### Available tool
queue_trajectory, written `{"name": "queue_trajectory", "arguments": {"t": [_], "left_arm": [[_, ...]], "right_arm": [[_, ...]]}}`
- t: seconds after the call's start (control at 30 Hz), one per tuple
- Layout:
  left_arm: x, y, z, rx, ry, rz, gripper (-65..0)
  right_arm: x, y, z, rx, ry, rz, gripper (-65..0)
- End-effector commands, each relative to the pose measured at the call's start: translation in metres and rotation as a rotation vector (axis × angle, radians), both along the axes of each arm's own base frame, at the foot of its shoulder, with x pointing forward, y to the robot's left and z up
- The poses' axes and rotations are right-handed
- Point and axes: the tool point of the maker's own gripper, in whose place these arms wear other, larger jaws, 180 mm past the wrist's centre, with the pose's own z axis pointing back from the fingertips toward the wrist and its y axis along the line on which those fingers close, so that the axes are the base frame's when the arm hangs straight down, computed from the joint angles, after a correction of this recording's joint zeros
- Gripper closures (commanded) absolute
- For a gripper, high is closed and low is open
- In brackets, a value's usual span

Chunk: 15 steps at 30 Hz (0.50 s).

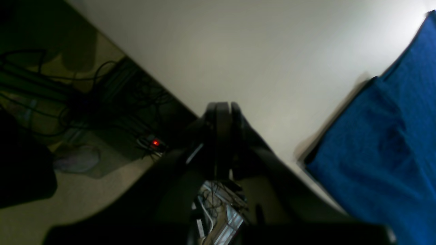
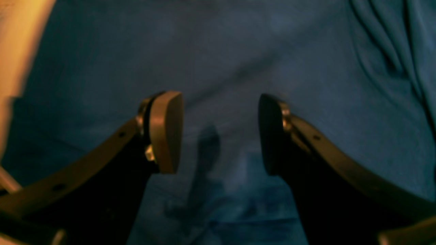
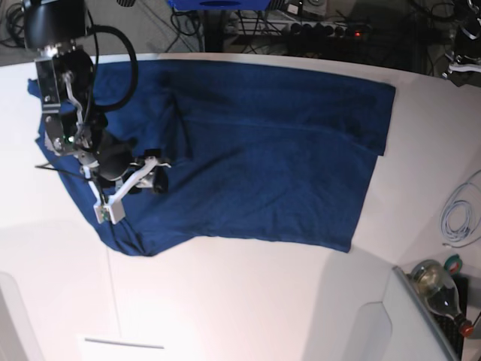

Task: Layout the t-shirt on the table in an organized manner, then fold the t-shirt properly
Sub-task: 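Grasp the shirt sleeve with the right gripper and drag it inward, then drag the held fabric with the right gripper toward the shirt center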

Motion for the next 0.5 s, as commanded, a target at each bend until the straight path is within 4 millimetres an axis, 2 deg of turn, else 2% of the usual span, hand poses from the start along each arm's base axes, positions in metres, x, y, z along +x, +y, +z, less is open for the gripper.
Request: {"name": "queue_trajectory", "arguments": {"t": [0.0,0.17,0.43,0.47], "left_arm": [[0.005,0.010,0.014,0.039,-0.033,-0.005,0.0],[0.003,0.009,0.013,0.036,-0.029,-0.003,0.0],[0.003,0.009,0.012,0.034,-0.028,-0.003,0.0],[0.003,0.009,0.012,0.034,-0.028,-0.003,0.0]], "right_arm": [[0.014,-0.005,0.006,0.002,-0.031,-0.012,-32.6],[0.017,-0.013,-0.012,-0.008,0.021,-0.031,-32.3],[0.021,-0.018,-0.023,-0.014,0.056,-0.043,-31.7],[0.021,-0.017,-0.023,-0.013,0.057,-0.039,-29.4]]}}
